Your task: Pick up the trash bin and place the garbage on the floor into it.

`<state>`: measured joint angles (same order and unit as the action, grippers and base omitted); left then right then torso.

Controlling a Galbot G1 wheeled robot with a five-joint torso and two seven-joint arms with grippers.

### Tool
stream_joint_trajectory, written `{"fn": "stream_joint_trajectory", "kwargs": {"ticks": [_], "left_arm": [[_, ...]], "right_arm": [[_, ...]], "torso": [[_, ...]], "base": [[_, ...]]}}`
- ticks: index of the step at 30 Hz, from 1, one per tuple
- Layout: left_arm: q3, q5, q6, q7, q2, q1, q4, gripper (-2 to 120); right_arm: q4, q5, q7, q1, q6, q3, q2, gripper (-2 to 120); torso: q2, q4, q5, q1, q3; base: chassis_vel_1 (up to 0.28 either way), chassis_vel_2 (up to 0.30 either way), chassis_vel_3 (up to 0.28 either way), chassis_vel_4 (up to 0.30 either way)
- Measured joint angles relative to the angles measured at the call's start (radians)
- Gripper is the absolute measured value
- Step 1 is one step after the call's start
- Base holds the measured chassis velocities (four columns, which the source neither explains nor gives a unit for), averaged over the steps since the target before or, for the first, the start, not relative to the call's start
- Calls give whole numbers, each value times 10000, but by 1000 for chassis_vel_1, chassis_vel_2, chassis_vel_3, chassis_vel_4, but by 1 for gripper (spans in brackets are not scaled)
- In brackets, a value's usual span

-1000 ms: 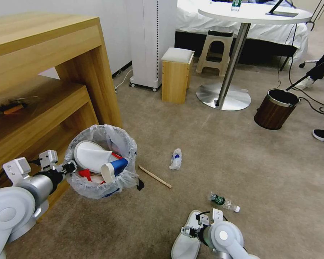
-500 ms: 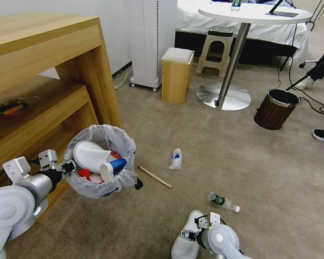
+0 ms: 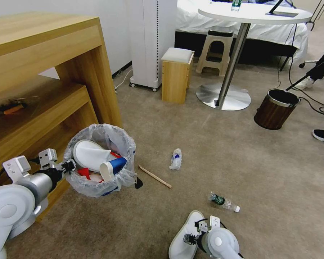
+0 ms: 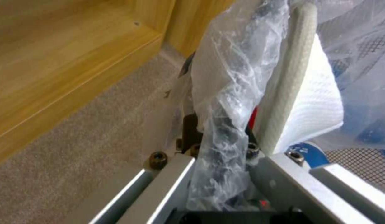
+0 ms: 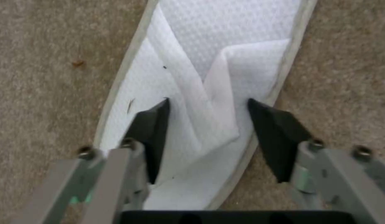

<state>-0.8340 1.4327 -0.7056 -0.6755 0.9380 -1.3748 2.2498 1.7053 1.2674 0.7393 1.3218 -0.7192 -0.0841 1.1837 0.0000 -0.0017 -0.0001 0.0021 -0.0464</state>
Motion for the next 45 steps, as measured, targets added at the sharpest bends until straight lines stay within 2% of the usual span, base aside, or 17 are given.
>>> {"fn": "stream_joint_trajectory", "kwargs": {"ticks": [2, 4, 5, 9, 12, 24, 27, 28, 31, 32, 35, 36, 38, 40, 41, 44, 45], "left_arm": [[0, -1, 0, 6, 4, 0, -5, 0], [1, -4, 2, 13, 12, 6, -6, 0], [1, -4, 2, 13, 12, 6, -6, 0], [3, -2, 5, 14, 0, 49, -8, 0], [4, 0, 10, 14, -2, 59, -25, 0], [7, -5, 29, 13, 20, 35, -18, 0], [10, -5, 29, 1, 14, -47, 40, 0], [10, -5, 29, 1, 14, -47, 40, 0], [85, 1, 0, -78, 1, -98, 159, 0], [85, 1, 0, -78, 1, -98, 159, 0], [241, 94, -134, -244, 48, -225, 419, 0], [307, 161, -198, -315, 73, -264, 511, 0], [347, 197, -233, -355, 87, -285, 570, 0], [534, 297, -279, -489, 119, -366, 761, 0], [534, 297, -279, -489, 119, -366, 761, 0], [758, 531, -283, -651, 108, -485, 893, 0], [758, 531, -283, -651, 108, -485, 893, 0]], "right_arm": [[44, 1, -22, 16, 0, 3, -5, 41], [134, 3, -33, 51, 0, 14, -35, 30], [134, 3, -33, 51, 0, 14, -35, 30], [180, 7, -33, 94, 0, 20, -116, 17], [209, 10, -33, 149, 0, 18, -132, 2], [648, -261, -243, 255, 250, -155, -398, 0], [1010, -1473, -988, 283, 1131, -420, -553, 0], [1010, -1473, -988, 283, 1131, -420, -553, 0], [1350, -3198, -2410, 168, 2939, -876, -875, 0], [1350, -3198, -2410, 168, 2939, -876, -875, 0], [1734, -4173, -4097, -209, 4643, -1600, -1231, 0], [1821, -4332, -4615, -340, 5099, -1779, -1331, 0], [1868, -4405, -4968, -427, 5417, -1890, -1401, 0], [1991, -4601, -6704, -856, 6909, -2250, -1699, 0], [1991, -4601, -6704, -856, 6909, -2250, -1699, 0], [1905, -4775, -8880, -1426, 8448, -2299, -1877, 0], [1905, -4775, -8880, -1426, 8448, -2299, -1877, 0]], "torso": [[0, 0, 0, 0, 0], [0, 1, 1, 0, 0], [0, 1, 1, 0, 0], [0, 0, 1, 0, 0], [0, 1, 2, 0, 0], [0, 0, 1, 0, 0], [0, 0, 2, 0, 0], [0, 0, 2, 0, 0], [0, 0, 2, 0, 0], [0, 0, 2, 0, 0], [0, 1, 0, 0, 0], [0, 1, 0, 0, 0], [0, 1, 3, 0, -1], [0, 0, 2, 0, 0], [0, 0, 2, 0, 0], [0, 2, 1, 0, -1], [0, 2, 1, 0, -1]], "base": [[0, 0, 0, 0], [0, 0, 0, 0], [0, 0, 0, 0], [0, 0, 0, 0], [0, 0, 0, 0], [0, 0, 0, 0], [0, 0, 0, 0], [0, 0, 0, 0], [0, 0, 0, 0], [0, 0, 0, 0], [0, 0, 0, 0], [0, 0, 0, 0], [0, 0, 0, 0], [0, 0, 0, 0], [0, 0, 0, 0], [0, 0, 0, 0], [0, 0, 0, 0]]}}
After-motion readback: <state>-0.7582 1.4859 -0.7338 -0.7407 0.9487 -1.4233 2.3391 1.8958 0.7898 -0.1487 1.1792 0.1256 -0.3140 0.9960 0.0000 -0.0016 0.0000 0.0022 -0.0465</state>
